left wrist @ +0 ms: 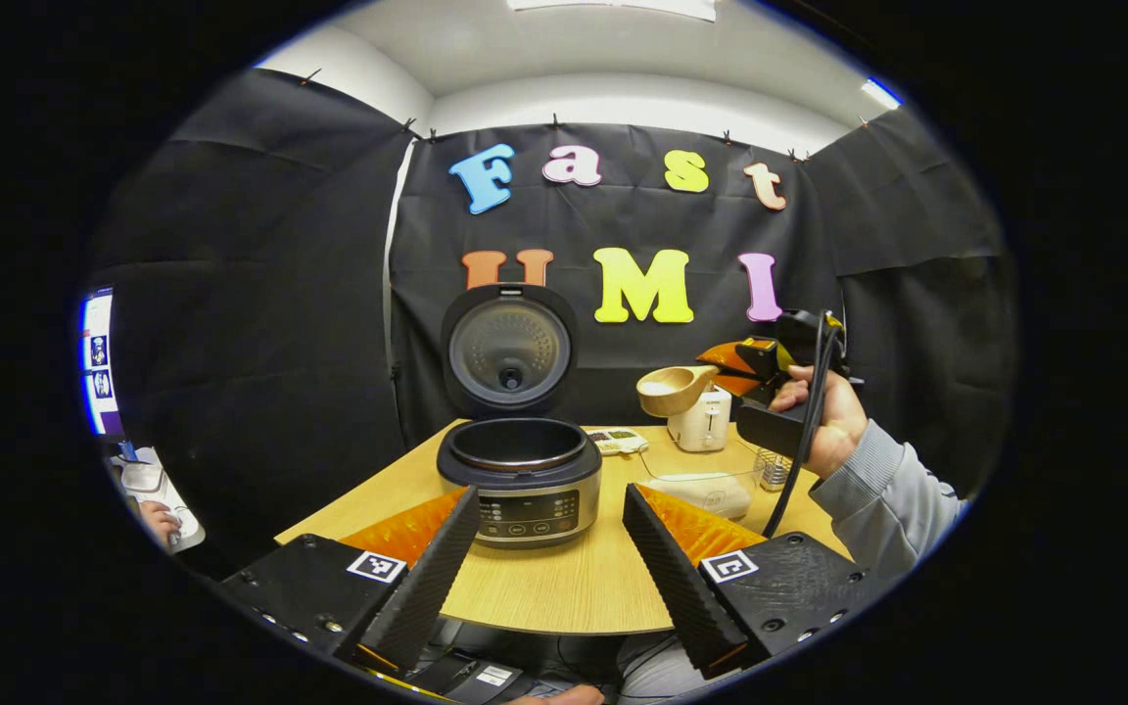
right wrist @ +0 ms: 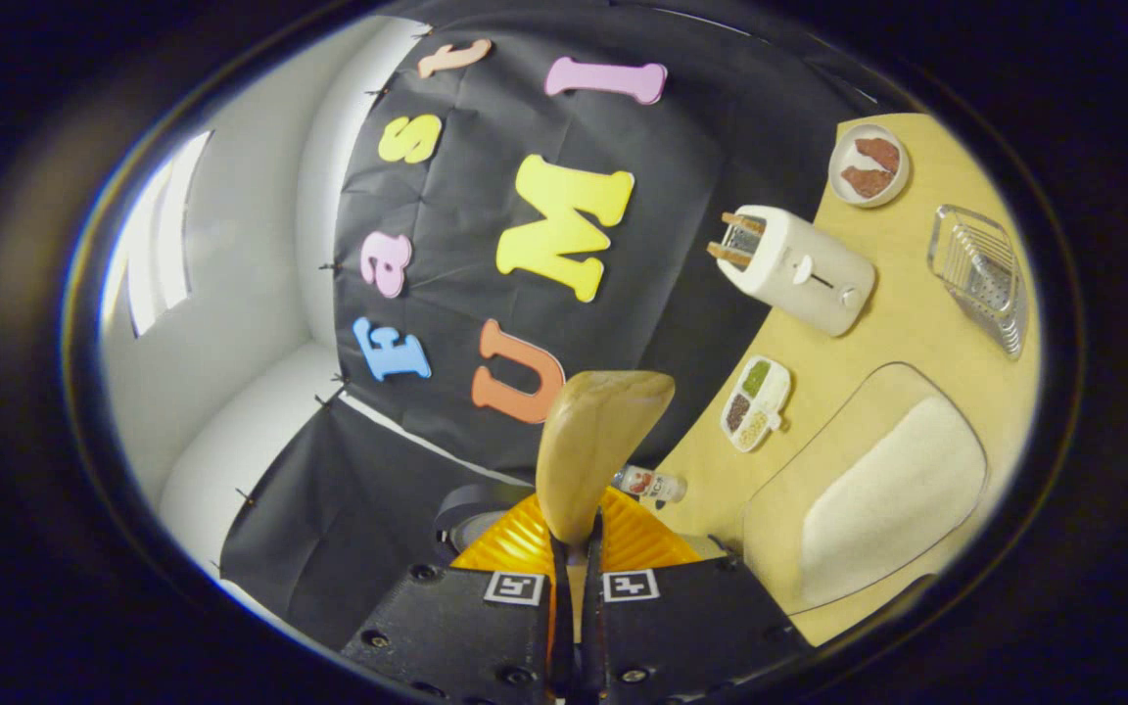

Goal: Close the left gripper, press the button to open the rice cooker; take a wooden spoon from the chopstick holder with the right hand, scoop a spoonful of rice and pour it into the rice cooker, then put the wooden spoon back into the chopstick holder.

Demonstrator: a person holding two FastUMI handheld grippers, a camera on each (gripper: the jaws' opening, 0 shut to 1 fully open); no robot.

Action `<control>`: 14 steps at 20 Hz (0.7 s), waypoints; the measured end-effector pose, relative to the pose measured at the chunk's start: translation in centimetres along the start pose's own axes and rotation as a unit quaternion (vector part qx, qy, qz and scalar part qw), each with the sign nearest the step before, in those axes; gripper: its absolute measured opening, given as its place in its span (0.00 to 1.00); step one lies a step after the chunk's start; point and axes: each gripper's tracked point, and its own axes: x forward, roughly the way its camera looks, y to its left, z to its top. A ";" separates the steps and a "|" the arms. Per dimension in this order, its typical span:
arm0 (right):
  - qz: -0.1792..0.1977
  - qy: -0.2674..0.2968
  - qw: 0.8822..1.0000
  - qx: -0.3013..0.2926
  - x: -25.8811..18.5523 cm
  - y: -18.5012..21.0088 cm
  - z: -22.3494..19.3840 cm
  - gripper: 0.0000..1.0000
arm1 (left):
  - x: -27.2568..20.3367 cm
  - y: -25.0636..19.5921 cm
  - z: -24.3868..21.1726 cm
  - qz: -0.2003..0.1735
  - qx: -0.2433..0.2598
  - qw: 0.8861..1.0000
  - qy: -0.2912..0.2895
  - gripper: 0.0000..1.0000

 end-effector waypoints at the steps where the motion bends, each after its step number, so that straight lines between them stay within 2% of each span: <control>1: 0.001 0.008 1.000 -0.006 1.0 0.8 -1.1 0.08 | -0.2 0.5 -0.2 0.000 -0.001 1.000 0.000 0.94; 4: 0.004 0.024 0.999 -0.034 3.5 3.1 -4.0 0.08 | -0.8 2.2 -0.4 0.009 -0.003 1.000 -0.001 0.94; 8: -0.008 0.048 0.992 -0.112 6.2 4.7 -7.5 0.08 | -1.2 3.5 -0.7 0.016 -0.010 1.000 -0.003 0.94; 12: -0.021 0.076 0.975 -0.209 8.3 5.4 -10.9 0.08 | -1.5 3.9 -0.6 0.015 -0.015 1.000 -0.004 0.95; 14: -0.023 0.084 0.967 -0.238 9.3 5.7 -12.5 0.08 | -1.6 4.2 -0.6 0.019 -0.017 1.000 -0.007 0.95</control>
